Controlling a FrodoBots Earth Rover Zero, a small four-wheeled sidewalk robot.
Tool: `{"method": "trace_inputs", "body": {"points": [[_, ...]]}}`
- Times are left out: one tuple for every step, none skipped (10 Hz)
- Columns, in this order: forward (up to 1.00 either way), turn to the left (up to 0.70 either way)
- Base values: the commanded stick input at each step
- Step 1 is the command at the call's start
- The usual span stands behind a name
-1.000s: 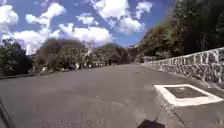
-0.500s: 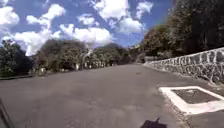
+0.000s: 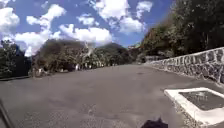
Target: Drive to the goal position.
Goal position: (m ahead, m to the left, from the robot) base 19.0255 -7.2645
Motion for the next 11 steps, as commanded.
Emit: {"method": "trace_inputs", "body": {"points": [[0.5,0.0],[0.5,0.0],[0.5,0.0],[0.5,0.0],[0.5,0.0],[0.5,0.0],[0.5,0.0],[0.5,0.0],[0.5,0.0],[0.5,0.0],[0.5,0.0]]}}
